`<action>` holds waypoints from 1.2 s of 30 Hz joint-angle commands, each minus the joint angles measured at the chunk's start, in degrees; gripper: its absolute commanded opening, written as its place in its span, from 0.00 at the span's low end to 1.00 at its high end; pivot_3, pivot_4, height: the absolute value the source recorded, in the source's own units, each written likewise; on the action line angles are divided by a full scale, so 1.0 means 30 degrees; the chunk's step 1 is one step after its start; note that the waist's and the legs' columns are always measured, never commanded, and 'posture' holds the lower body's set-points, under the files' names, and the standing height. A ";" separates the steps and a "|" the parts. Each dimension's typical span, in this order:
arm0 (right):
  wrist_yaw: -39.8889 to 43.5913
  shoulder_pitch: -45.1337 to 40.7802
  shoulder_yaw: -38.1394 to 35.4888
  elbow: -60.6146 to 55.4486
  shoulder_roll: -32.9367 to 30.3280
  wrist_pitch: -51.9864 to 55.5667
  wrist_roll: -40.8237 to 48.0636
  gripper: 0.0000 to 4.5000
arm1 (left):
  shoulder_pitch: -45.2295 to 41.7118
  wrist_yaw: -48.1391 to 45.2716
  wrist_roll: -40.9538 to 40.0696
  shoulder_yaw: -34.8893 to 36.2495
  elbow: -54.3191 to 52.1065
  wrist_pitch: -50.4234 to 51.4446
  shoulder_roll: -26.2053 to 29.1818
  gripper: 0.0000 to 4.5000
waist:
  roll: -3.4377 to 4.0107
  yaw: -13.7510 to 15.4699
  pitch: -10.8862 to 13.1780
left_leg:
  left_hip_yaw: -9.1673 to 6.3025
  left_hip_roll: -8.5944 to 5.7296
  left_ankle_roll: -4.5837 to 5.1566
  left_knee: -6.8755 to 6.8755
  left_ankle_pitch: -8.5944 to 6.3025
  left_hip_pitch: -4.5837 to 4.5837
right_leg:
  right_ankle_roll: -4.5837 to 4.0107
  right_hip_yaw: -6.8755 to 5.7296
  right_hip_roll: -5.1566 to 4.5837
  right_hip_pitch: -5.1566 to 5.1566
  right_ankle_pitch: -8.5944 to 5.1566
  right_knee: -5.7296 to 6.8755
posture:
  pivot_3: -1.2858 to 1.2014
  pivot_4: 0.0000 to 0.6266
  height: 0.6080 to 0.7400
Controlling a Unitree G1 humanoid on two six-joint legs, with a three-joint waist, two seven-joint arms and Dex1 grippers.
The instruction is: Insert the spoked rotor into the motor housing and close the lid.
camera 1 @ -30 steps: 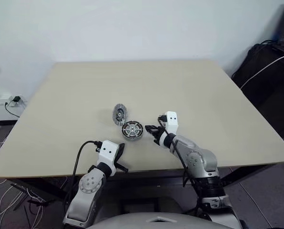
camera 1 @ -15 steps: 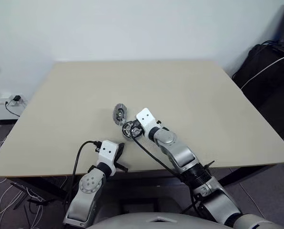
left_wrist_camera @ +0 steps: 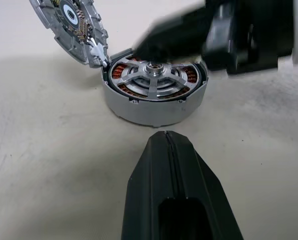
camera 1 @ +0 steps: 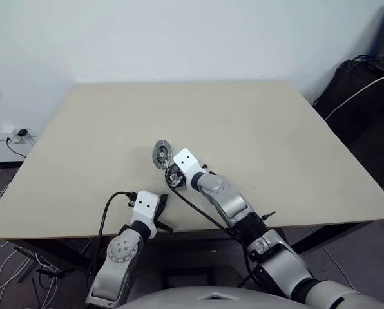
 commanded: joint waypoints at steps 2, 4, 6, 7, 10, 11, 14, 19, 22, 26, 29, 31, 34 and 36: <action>0.0198 -0.0022 -0.0506 0.1119 0.0158 0.0131 -0.0272 0.01 | -0.0039 0.0135 -0.0041 -0.0049 -0.0582 -0.0490 -0.0076 0.00 | -0.0013 -0.0014 -0.0024 | -0.0002 0.0000 -0.0002 0.0000 0.0000 0.0026 | -0.0003 -0.0003 0.0002 0.0025 -0.0001 0.0005 | 0.52 0.00 1.00; 0.0355 0.0041 -0.0643 0.1005 0.0206 0.0219 -0.0281 0.01 | -0.0030 0.0118 -0.0044 -0.0064 -0.0596 -0.0477 -0.0076 0.00 | -0.0017 -0.0017 -0.0050 | -0.0001 0.0010 0.0049 0.0000 -0.0029 0.0062 | -0.0006 -0.0003 0.0002 0.0059 -0.0003 0.0011 | 0.52 0.00 1.00; 0.0619 0.0100 -0.0909 0.0565 0.0298 0.0330 -0.0067 0.01 | -0.0092 0.0084 -0.0050 -0.0083 -0.0556 -0.0453 -0.0086 0.00 | -0.0030 -0.0001 -0.0061 | -0.0003 0.0012 0.0053 0.0001 -0.0029 0.0079 | -0.0008 -0.0002 0.0000 0.0076 -0.0002 0.0014 | 0.52 0.00 1.00; 0.0792 0.0135 -0.1036 0.0219 0.0321 0.0438 0.0053 0.01 | -0.0128 0.0069 -0.0049 -0.0099 -0.0534 -0.0443 -0.0094 0.00 | -0.0030 0.0009 -0.0062 | -0.0006 0.0012 0.0053 0.0002 -0.0028 0.0079 | -0.0009 -0.0002 0.0000 0.0077 -0.0001 0.0015 | 0.52 0.00 1.00; 0.1493 0.0218 -0.0914 -0.0930 0.0084 0.0632 0.0016 0.01 | -0.0189 0.0033 -0.0046 -0.0138 -0.0519 -0.0412 -0.0108 0.00 | -0.0027 0.0008 -0.0063 | -0.0008 0.0011 0.0051 0.0001 -0.0026 0.0068 | -0.0007 -0.0002 -0.0001 0.0066 0.0001 0.0015 | 0.52 0.00 1.00; 0.2086 0.0222 -0.0561 -0.1671 -0.0259 0.0715 -0.0123 0.01 | -0.0217 0.0022 -0.0042 -0.0155 -0.0500 -0.0402 -0.0114 0.00 | -0.0027 0.0012 -0.0063 | -0.0010 0.0011 0.0051 0.0000 -0.0026 0.0055 | -0.0007 -0.0002 -0.0001 0.0053 0.0001 0.0015 | 0.52 0.00 1.00; 0.3941 0.0167 0.0649 -0.3799 -0.1512 0.0823 -0.0628 0.01 | -0.0267 -0.0014 -0.0062 -0.0185 -0.0430 -0.0414 -0.0144 0.00 | -0.0023 0.0017 -0.0058 | -0.0013 0.0002 0.0009 0.0002 -0.0003 0.0014 | -0.0006 -0.0003 -0.0005 0.0018 0.0001 0.0006 | 0.52 0.00 1.00; 0.7046 -0.0335 0.2230 -0.6434 -0.3768 0.0695 -0.1191 0.09 | -0.0382 -0.0042 -0.0054 -0.0257 -0.0237 -0.0485 -0.0226 0.00 | -0.0028 0.0016 -0.0055 | -0.0013 -0.0013 0.0048 0.0000 -0.0026 0.0016 | -0.0006 -0.0009 -0.0001 0.0017 -0.0001 -0.0001 | 0.52 0.00 1.00; 0.8763 -0.0805 0.3314 -0.7459 -0.5107 0.0916 -0.1846 0.29 | -0.0470 -0.0034 -0.0063 -0.0294 -0.0112 -0.0541 -0.0300 0.00 | -0.0033 0.0036 -0.0053 | -0.0015 -0.0026 0.0059 0.0003 -0.0032 0.0025 | -0.0009 -0.0014 0.0002 0.0025 -0.0002 0.0003 | 0.52 0.00 1.00; 1.0659 -0.1447 0.4753 -0.8161 -0.6545 0.1157 -0.2902 0.58 | -0.0525 0.0021 -0.0090 -0.0335 -0.0016 -0.0620 -0.0372 0.00 | -0.0046 0.0054 -0.0049 | -0.0019 -0.0033 0.0062 0.0012 -0.0032 0.0037 | -0.0010 -0.0018 0.0002 0.0042 -0.0002 0.0003 | 0.52 0.00 1.00; 1.1389 -0.1976 0.5553 -0.8053 -0.7115 0.1266 -0.3849 0.72 | -0.0554 0.0064 -0.0100 -0.0341 0.0066 -0.0716 -0.0430 0.00 | -0.0051 0.0070 -0.0048 | -0.0020 -0.0038 0.0061 0.0013 -0.0032 0.0034 | -0.0011 -0.0020 0.0002 0.0040 -0.0003 0.0002 | 0.52 0.00 1.00; 1.1806 -0.2289 0.5867 -0.7786 -0.7248 0.1258 -0.4243 0.72 | -0.0589 0.0090 -0.0087 -0.0329 0.0153 -0.0789 -0.0472 0.00 | -0.0054 0.0073 -0.0046 | -0.0018 -0.0050 0.0059 0.0013 -0.0031 0.0031 | -0.0012 -0.0019 0.0001 0.0036 -0.0003 0.0001 | 0.52 0.00 1.00; 1.2352 -0.2779 0.6212 -0.7218 -0.7270 0.1055 -0.4783 0.72 | -0.0630 0.0111 -0.0076 -0.0303 0.0268 -0.0889 -0.0509 0.00 | -0.0056 0.0084 -0.0045 | -0.0021 -0.0065 0.0047 0.0013 -0.0023 0.0034 | -0.0012 -0.0027 0.0004 0.0040 -0.0003 0.0003 | 0.52 0.00 1.00; 1.2654 -0.3215 0.6409 -0.6621 -0.7171 0.0790 -0.5129 0.72 | -0.0637 0.0111 -0.0077 -0.0275 0.0323 -0.0948 -0.0526 0.00 | -0.0056 0.0092 -0.0045 | -0.0021 -0.0067 0.0046 0.0014 -0.0023 0.0036 | -0.0012 -0.0028 0.0003 0.0040 -0.0002 0.0005 | 0.52 0.00 1.00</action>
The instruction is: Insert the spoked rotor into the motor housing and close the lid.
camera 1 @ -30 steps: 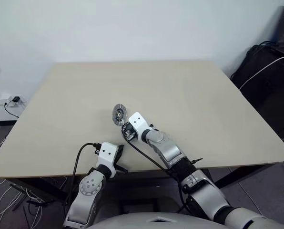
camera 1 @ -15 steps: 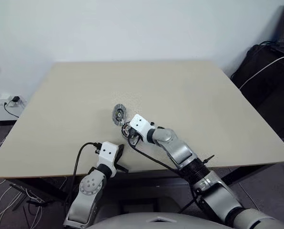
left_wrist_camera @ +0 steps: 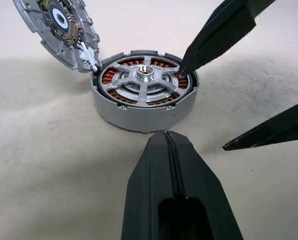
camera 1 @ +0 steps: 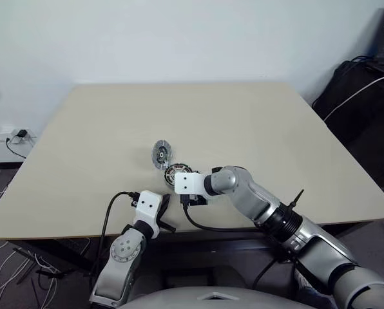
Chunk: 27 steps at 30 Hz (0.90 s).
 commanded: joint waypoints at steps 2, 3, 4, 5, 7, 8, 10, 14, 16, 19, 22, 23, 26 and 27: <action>0.0669 -0.1357 0.0170 0.1104 0.0174 -0.0762 -0.0843 0.72 | -0.0277 0.0101 -0.0086 -0.0027 -0.0216 -0.0640 -0.0139 0.00 | -0.0001 0.0001 0.0000 | -0.0001 -0.0002 -0.0030 0.0005 0.0017 0.0000 | -0.0001 0.0000 0.0000 0.0004 0.0001 0.0001 | 0.52 0.00 1.00; 0.0808 -0.1608 0.0229 0.1556 0.0292 -0.0969 -0.0929 0.72 | -0.0257 0.0116 -0.0087 -0.0018 -0.0201 -0.0680 -0.0149 0.00 | -0.0003 0.0000 0.0001 | 0.0000 -0.0003 -0.0033 0.0005 0.0019 0.0000 | -0.0001 0.0000 -0.0001 0.0004 0.0001 0.0001 | 0.52 0.00 1.00; 0.0940 -0.1827 0.0282 0.1990 0.0409 -0.1180 -0.1007 0.72 | -0.0234 0.0136 -0.0087 -0.0012 -0.0195 -0.0712 -0.0159 0.00 | -0.0002 -0.0001 0.0000 | -0.0002 -0.0004 -0.0038 0.0005 0.0022 -0.0001 | -0.0001 -0.0001 0.0000 0.0004 0.0001 0.0000 | 0.52 0.00 1.00; 0.1039 -0.1966 0.0290 0.2312 0.0499 -0.1354 -0.1065 0.72 | -0.0232 0.0155 -0.0084 -0.0011 -0.0176 -0.0736 -0.0172 0.00 | -0.0002 -0.0004 0.0001 | -0.0001 -0.0005 -0.0046 0.0005 0.0026 0.0000 | -0.0002 -0.0003 0.0001 0.0004 0.0001 0.0000 | 0.52 0.00 1.00; 0.1245 -0.2372 0.0397 0.3343 0.0769 -0.1845 -0.1251 0.72 | -0.0173 0.0225 -0.0086 -0.0002 -0.0159 -0.0831 -0.0203 0.00 | -0.0001 -0.0007 0.0000 | -0.0001 -0.0007 -0.0065 0.0004 0.0036 -0.0002 | -0.0001 -0.0003 0.0001 0.0001 0.0001 -0.0001 | 0.52 0.00 1.00; 0.1315 -0.2515 0.0407 0.3761 0.0894 -0.2060 -0.1331 0.72 | -0.0150 0.0256 -0.0090 -0.0001 -0.0161 -0.0865 -0.0210 0.00 | -0.0001 -0.0009 0.0001 | -0.0001 -0.0008 -0.0066 0.0004 0.0037 -0.0002 | 0.0000 -0.0004 0.0000 0.0002 0.0002 -0.0001 | 0.52 0.00 1.00; 0.1484 -0.2746 0.0436 0.4457 0.1113 -0.2497 -0.1516 0.72 | -0.0095 0.0334 -0.0104 0.0023 -0.0175 -0.0915 -0.0211 0.00 | -0.0001 -0.0011 0.0001 | 0.0002 -0.0007 -0.0067 0.0004 0.0038 -0.0002 | 0.0000 -0.0004 0.0000 0.0003 0.0002 -0.0001 | 0.52 0.00 1.00; 0.2107 -0.3123 0.0614 0.5705 0.1501 -0.3480 -0.1699 0.72 | 0.0013 0.0504 -0.0113 0.0095 -0.0182 -0.1038 -0.0239 0.00 | 0.0000 -0.0029 0.0001 | -0.0001 -0.0007 -0.0071 0.0004 0.0040 -0.0002 | 0.0000 -0.0003 -0.0002 0.0003 0.0002 -0.0001 | 0.52 0.00 1.00; 0.2334 -0.3250 0.0621 0.6223 0.1715 -0.3833 -0.1812 0.72 | 0.0050 0.0558 -0.0104 0.0102 -0.0187 -0.1083 -0.0242 0.00 | 0.0001 -0.0036 0.0001 | -0.0001 -0.0006 -0.0075 0.0004 0.0041 -0.0001 | 0.0000 -0.0004 0.0000 0.0003 0.0002 0.0001 | 0.52 0.00 1.00; 0.2504 -0.3395 0.0638 0.6877 0.1963 -0.4269 -0.2084 0.72 | 0.0120 0.0643 -0.0082 0.0100 -0.0209 -0.1154 -0.0225 0.00 | 0.0003 -0.0037 0.0001 | -0.0002 -0.0003 -0.0077 0.0004 0.0042 -0.0002 | 0.0000 -0.0004 -0.0002 0.0003 0.0002 0.0003 | 0.52 0.00 1.00; 0.2898 -0.3519 0.0744 0.7426 0.2180 -0.4669 -0.2221 0.72 | 0.0270 0.0734 0.0130 0.0036 -0.0184 -0.1185 -0.0049 0.00 | 0.0003 -0.0041 0.0000 | -0.0001 -0.0002 -0.0078 0.0004 0.0043 0.0000 | -0.0001 -0.0002 -0.0003 0.0005 0.0003 0.0003 | 0.52 0.00 1.00; 0.3005 -0.3546 0.0757 0.7575 0.2235 -0.4764 -0.2288 0.72 | 0.0305 0.0746 0.0174 0.0005 -0.0172 -0.1196 -0.0007 0.00 | 0.0006 -0.0048 -0.0002 | -0.0001 -0.0002 -0.0079 0.0004 0.0044 0.0001 | -0.0001 -0.0003 -0.0002 0.0004 0.0004 0.0003 | 0.52 0.00 1.00; 0.3169 -0.3608 0.0835 0.8013 0.2342 -0.5102 -0.2636 0.63 | 0.0432 0.0765 0.0238 -0.0056 -0.0164 -0.1235 0.0071 0.00 | 0.0011 -0.0054 -0.0006 | -0.0001 0.0000 -0.0086 0.0004 0.0048 0.0014 | -0.0002 -0.0005 -0.0001 0.0014 0.0003 0.0008 | 0.52 0.00 1.00; 0.3179 -0.3610 0.0801 0.8104 0.2400 -0.5165 -0.2702 0.59 | 0.0455 0.0771 0.0241 -0.0057 -0.0166 -0.1239 0.0078 0.00 | 0.0014 -0.0051 -0.0009 | -0.0001 0.0004 -0.0089 0.0004 0.0049 0.0015 | -0.0002 -0.0004 -0.0002 0.0014 0.0004 0.0009 | 0.52 0.00 1.00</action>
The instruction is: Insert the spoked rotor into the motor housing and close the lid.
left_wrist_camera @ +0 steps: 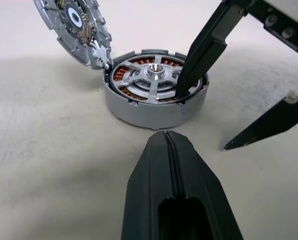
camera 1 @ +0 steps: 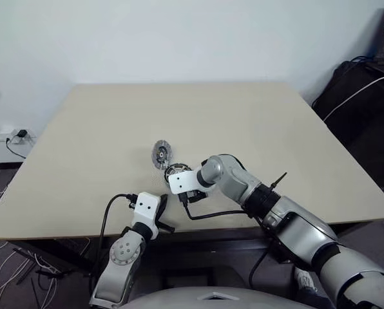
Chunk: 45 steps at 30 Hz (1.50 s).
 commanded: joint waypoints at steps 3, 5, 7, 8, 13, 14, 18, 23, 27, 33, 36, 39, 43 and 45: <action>0.0240 -0.0361 -0.0127 0.0597 0.0358 -0.0527 -0.0410 0.38 | -0.0089 0.0128 0.0194 -0.0074 -0.0261 -0.0448 0.0017 0.00 | 0.0002 0.0002 -0.0009 | -0.0006 0.0005 -0.0002 0.0000 0.0000 0.0003 | -0.0001 -0.0003 0.0000 0.0002 -0.0001 0.0001 | 0.52 0.00 1.00; 0.0142 -0.0405 -0.0260 0.0749 0.0476 -0.0604 -0.0503 0.24 | -0.0090 0.0165 0.0198 -0.0077 -0.0282 -0.0443 -0.0013 0.00 | 0.0006 0.0014 -0.0012 | -0.0006 0.0004 -0.0002 -0.0001 0.0000 0.0000 | -0.0002 -0.0003 0.0000 0.0000 -0.0001 0.0001 | 0.52 0.00 1.00; 0.0096 -0.0412 -0.0381 0.0824 0.0543 -0.0673 -0.0604 0.09 | -0.0091 0.0183 0.0209 -0.0073 -0.0284 -0.0453 -0.0046 0.00 | 0.0008 0.0027 -0.0013 | -0.0008 0.0003 -0.0002 -0.0002 -0.0001 -0.0002 | -0.0002 -0.0005 -0.0002 0.0000 -0.0001 0.0000 | 0.52 0.00 1.00; 0.0060 -0.0416 -0.0430 0.0887 0.0575 -0.0712 -0.0652 0.01 | -0.0092 0.0184 0.0218 -0.0067 -0.0287 -0.0454 -0.0064 0.00 | 0.0006 0.0018 -0.0013 | -0.0010 0.0002 -0.0002 -0.0004 -0.0002 -0.0003 | -0.0001 -0.0006 -0.0003 0.0000 -0.0001 -0.0001 | 0.52 0.00 1.00; 0.0013 -0.0339 -0.0663 0.0970 0.0694 -0.0819 -0.0627 0.01 | -0.0093 0.0200 0.0257 -0.0025 -0.0284 -0.0460 -0.0177 0.00 | 0.0011 -0.0014 -0.0012 | -0.0006 0.0003 -0.0010 -0.0004 0.0002 -0.0001 | -0.0002 -0.0007 -0.0002 -0.0003 0.0000 0.0002 | 0.52 0.00 1.00; -0.0026 -0.0304 -0.0705 0.0994 0.0721 -0.0827 -0.0619 0.01 | -0.0091 0.0195 0.0263 -0.0018 -0.0281 -0.0464 -0.0189 0.00 | 0.0011 -0.0014 -0.0011 | -0.0008 0.0004 -0.0014 -0.0003 0.0004 -0.0001 | -0.0003 -0.0010 -0.0001 -0.0002 0.0000 0.0002 | 0.52 0.00 1.00; -0.0515 -0.0040 -0.1140 0.0984 0.0884 -0.0611 -0.0452 0.01 | -0.0098 0.0169 0.0253 -0.0012 -0.0270 -0.0449 -0.0207 0.00 | 0.0010 -0.0017 -0.0013 | -0.0009 0.0005 -0.0018 -0.0004 0.0006 0.0004 | -0.0006 -0.0012 0.0001 0.0000 0.0002 0.0007 | 0.52 0.00 1.00; -0.1779 0.1084 -0.2280 -0.0473 0.0774 0.0416 -0.0481 0.01 | -0.0076 0.0127 0.0224 -0.0040 -0.0286 -0.0410 -0.0223 0.00 | 0.0004 -0.0034 -0.0019 | -0.0003 0.0031 -0.0022 -0.0004 0.0009 0.0014 | -0.0024 -0.0010 0.0001 0.0004 0.0013 0.0010 | 0.52 0.00 1.00; -0.1850 0.2703 -0.2852 -0.3620 0.0112 0.1972 -0.0460 0.01 | -0.0034 0.0067 0.0219 -0.0120 -0.0263 -0.0387 -0.0244 0.00 | 0.0002 0.0040 -0.0018 | -0.0007 0.0038 0.0002 -0.0003 0.0000 0.0009 | -0.0039 -0.0015 0.0002 -0.0003 0.0022 0.0016 | 0.52 0.00 1.00; -0.2525 0.5057 -0.4179 -0.8450 -0.0632 0.5603 -0.0393 0.01 | -0.0242 -0.0190 0.0177 -0.0269 -0.0092 -0.0301 -0.0229 0.00 | 0.0000 0.0260 -0.0012 | -0.0030 0.0017 -0.0015 -0.0003 0.0007 -0.0056 | -0.0033 -0.0028 0.0000 -0.0048 0.0024 -0.0006 | 0.52 0.00 1.00; -0.3276 0.5939 -0.5328 -1.0454 -0.0581 0.7924 -0.0216 0.01 | -0.0361 -0.0326 0.0131 -0.0376 0.0033 -0.0273 -0.0225 0.00 | -0.0015 0.0314 0.0003 | -0.0029 0.0000 -0.0009 -0.0003 0.0004 -0.0066 | -0.0037 -0.0029 -0.0002 -0.0056 0.0022 -0.0011 | 0.52 0.00 1.00; -0.4052 0.6604 -0.6407 -1.1964 -0.0317 1.0123 0.0050 0.01 | -0.0413 -0.0427 0.0113 -0.0480 0.0112 -0.0274 -0.0249 0.00 | -0.0022 0.0332 0.0012 | -0.0029 -0.0005 0.0001 0.0001 -0.0002 -0.0064 | -0.0037 -0.0031 -0.0001 -0.0055 0.0021 -0.0010 | 0.52 0.00 1.00; -0.5124 0.7659 -0.8040 -1.4107 0.0281 1.3636 0.0713 0.01 | -0.0505 -0.0544 0.0104 -0.0580 0.0252 -0.0282 -0.0284 0.00 | -0.0023 0.0372 0.0012 | -0.0038 -0.0007 0.0063 0.0001 -0.0037 -0.0064 | -0.0039 -0.0044 0.0008 -0.0055 0.0019 -0.0007 | 0.52 0.00 1.00; -0.5538 0.8171 -0.8630 -1.5096 0.0628 1.5265 0.1174 0.01 | -0.0552 -0.0593 0.0093 -0.0602 0.0308 -0.0288 -0.0284 0.00 | -0.0022 0.0382 0.0012 | -0.0042 -0.0008 0.0061 0.0000 -0.0036 -0.0069 | -0.0038 -0.0049 0.0009 -0.0061 0.0019 -0.0007 | 0.52 0.00 1.00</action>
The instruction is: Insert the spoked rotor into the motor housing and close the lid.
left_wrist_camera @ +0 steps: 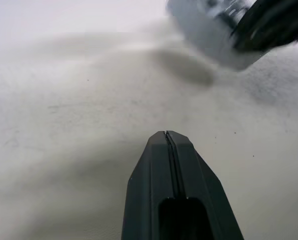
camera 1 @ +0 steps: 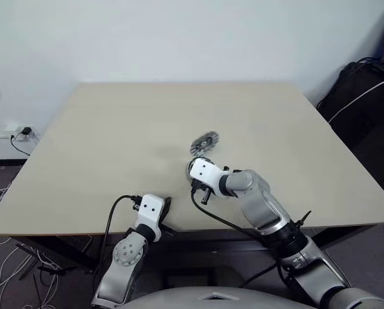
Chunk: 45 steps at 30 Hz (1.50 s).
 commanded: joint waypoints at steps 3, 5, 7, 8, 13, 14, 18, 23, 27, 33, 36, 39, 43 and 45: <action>-0.1388 0.1116 -0.2100 -0.3909 0.1145 0.5036 0.1478 0.01 | -0.0353 -0.0248 -0.0229 -0.0216 -0.0211 -0.0250 -0.0115 0.00 | 0.0000 0.0045 0.0000 | -0.0004 -0.0002 -0.0002 0.0000 0.0001 -0.0007 | -0.0001 -0.0003 -0.0002 -0.0001 0.0000 -0.0003 | 0.52 0.00 1.00; -0.1852 0.1382 -0.2443 -0.4572 0.1568 0.6502 0.2136 0.01 | -0.0370 -0.0276 -0.0234 -0.0214 -0.0185 -0.0253 -0.0112 0.00 | 0.0001 0.0041 0.0001 | -0.0004 -0.0002 -0.0001 0.0000 0.0000 -0.0008 | -0.0003 -0.0002 -0.0002 -0.0004 -0.0001 -0.0002 | 0.52 0.00 1.00; -0.2315 0.1630 -0.2713 -0.5234 0.1968 0.7855 0.2832 0.01 | -0.0410 -0.0326 -0.0237 -0.0219 -0.0150 -0.0234 -0.0125 0.00 | 0.0006 -0.0003 0.0006 | 0.0000 -0.0001 0.0000 0.0002 -0.0001 -0.0005 | -0.0005 0.0000 -0.0002 -0.0004 -0.0002 0.0001 | 0.52 0.00 1.00; -0.2567 0.1793 -0.2765 -0.5595 0.2142 0.8521 0.3147 0.01 | -0.0461 -0.0387 -0.0239 -0.0247 -0.0110 -0.0209 -0.0128 0.00 | 0.0005 -0.0002 0.0005 | 0.0000 0.0000 0.0000 0.0002 0.0000 -0.0005 | -0.0006 0.0000 -0.0003 -0.0005 -0.0003 0.0001 | 0.52 0.00 1.00; -0.4059 0.1517 -0.3481 -0.5737 0.2904 1.0185 0.4521 0.01 | -0.0678 -0.0559 -0.0216 -0.0326 0.0074 -0.0149 -0.0163 0.00 | 0.0000 -0.0049 0.0007 | -0.0013 -0.0002 -0.0002 0.0002 0.0002 -0.0003 | -0.0007 -0.0008 -0.0001 0.0001 -0.0005 0.0003 | 0.52 0.00 1.00; -0.4333 0.1380 -0.3753 -0.5630 0.3103 1.0436 0.4789 0.01 | -0.0719 -0.0560 -0.0220 -0.0331 0.0105 -0.0143 -0.0180 0.00 | -0.0001 -0.0050 0.0007 | -0.0012 -0.0004 -0.0001 0.0002 0.0002 -0.0003 | -0.0007 -0.0007 -0.0002 0.0002 -0.0004 0.0003 | 0.52 0.00 1.00; -0.5819 0.0638 -0.4959 -0.4112 0.4609 1.1305 0.5543 0.01 | -0.0625 -0.0546 -0.0258 -0.0292 0.0062 -0.0186 -0.0167 0.00 | 0.0000 -0.0108 0.0008 | -0.0013 -0.0004 -0.0002 0.0001 0.0002 -0.0005 | -0.0004 -0.0008 0.0001 0.0000 -0.0004 0.0003 | 0.52 0.00 1.00; -0.7774 -0.0261 -0.5418 -0.1056 0.5781 1.0149 0.6022 0.01 | -0.0550 -0.0501 -0.0259 -0.0255 0.0055 -0.0239 -0.0174 0.00 | 0.0002 -0.0224 0.0006 | -0.0008 -0.0003 -0.0010 0.0000 0.0007 0.0003 | -0.0003 -0.0007 0.0006 0.0007 -0.0003 0.0006 | 0.52 0.00 1.00; -0.8602 -0.0827 -0.5305 0.1190 0.6260 0.8854 0.6578 0.01 | -0.0545 -0.0453 -0.0238 -0.0221 0.0067 -0.0268 -0.0201 0.00 | -0.0028 -0.0346 -0.0012 | -0.0008 -0.0003 -0.0009 0.0001 0.0007 0.0014 | -0.0002 -0.0005 0.0007 0.0024 -0.0002 0.0005 | 0.52 0.00 1.00; -0.9598 -0.1924 -0.5623 0.3940 0.7439 0.7284 0.7461 0.20 | -0.0486 -0.0359 -0.0233 -0.0100 -0.0059 -0.0261 -0.0178 0.00 | -0.0149 -0.0902 -0.0050 | 0.0024 0.0093 -0.0027 0.0002 0.0063 0.0168 | 0.0010 -0.0006 0.0013 0.0079 0.0027 0.0010 | 0.52 0.00 1.00; -0.9822 -0.2550 -0.5920 0.4932 0.8202 0.6348 0.8091 0.42 | -0.0474 -0.0337 -0.0231 -0.0048 -0.0070 -0.0288 -0.0169 0.00 | -0.0154 -0.1038 -0.0049 | 0.0024 0.0139 -0.0016 0.0001 0.0127 0.0166 | 0.0038 0.0007 0.0008 0.0046 0.0097 0.0010 | 0.52 0.00 1.00; -0.9613 -0.3016 -0.5539 0.5729 0.8272 0.5215 0.8449 0.49 | -0.0477 -0.0331 -0.0221 0.0006 -0.0093 -0.0303 -0.0176 0.00 | -0.0196 -0.1224 -0.0034 | -0.0036 0.0136 -0.0017 0.0002 0.0157 0.0179 | -0.0003 0.0018 0.0049 0.0032 0.0186 0.0010 | 0.52 0.00 1.00; -0.9158 -0.3860 -0.5749 0.6018 0.8707 0.4342 0.9331 0.49 | -0.0428 -0.0345 -0.0236 0.0062 -0.0131 -0.0312 -0.0158 0.00 | -0.0213 -0.1370 -0.0007 | -0.0058 0.0133 -0.0043 0.0001 0.0168 0.0177 | -0.0033 0.0019 0.0053 -0.0022 0.0280 0.0008 | 0.52 0.00 1.00; -0.8967 -0.4101 -0.5626 0.6013 0.8654 0.4134 0.9652 0.49 | -0.0406 -0.0352 -0.0246 0.0071 -0.0166 -0.0293 -0.0151 0.00 | -0.0152 -0.1359 0.0045 | -0.0076 0.0133 -0.0031 0.0001 0.0183 0.0145 | -0.0041 0.0019 0.0069 -0.0054 0.0291 0.0013 | 0.52 0.00 1.00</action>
